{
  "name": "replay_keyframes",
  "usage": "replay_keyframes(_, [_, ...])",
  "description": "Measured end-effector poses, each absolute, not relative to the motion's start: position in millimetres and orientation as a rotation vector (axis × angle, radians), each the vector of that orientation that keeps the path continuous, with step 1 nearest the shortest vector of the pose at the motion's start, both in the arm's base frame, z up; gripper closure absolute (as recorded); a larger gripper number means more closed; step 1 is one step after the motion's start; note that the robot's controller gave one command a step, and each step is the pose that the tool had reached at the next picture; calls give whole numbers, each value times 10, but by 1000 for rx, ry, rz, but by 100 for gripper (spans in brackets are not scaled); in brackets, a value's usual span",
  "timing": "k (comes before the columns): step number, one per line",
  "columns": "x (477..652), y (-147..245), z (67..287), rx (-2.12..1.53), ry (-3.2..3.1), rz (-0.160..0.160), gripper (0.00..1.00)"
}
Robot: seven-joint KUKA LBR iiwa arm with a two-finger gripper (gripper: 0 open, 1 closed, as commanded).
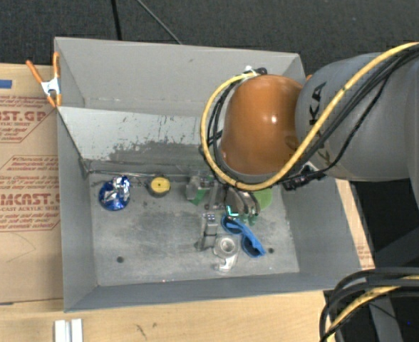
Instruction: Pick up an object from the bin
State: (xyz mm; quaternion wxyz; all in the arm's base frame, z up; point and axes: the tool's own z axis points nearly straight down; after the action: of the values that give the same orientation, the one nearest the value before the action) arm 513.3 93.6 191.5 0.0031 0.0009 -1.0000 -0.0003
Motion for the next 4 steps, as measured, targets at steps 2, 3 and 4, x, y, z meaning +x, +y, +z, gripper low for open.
replay_keyframes(2, [5823, 458, 847, -248, -3132, 2, 0])
replay_keyframes(3, [5913, 1622, 1174, -571, -3092, -8, 0])
replay_keyframes(4, [5726, 2247, 678, -353, -3120, -1, 0])
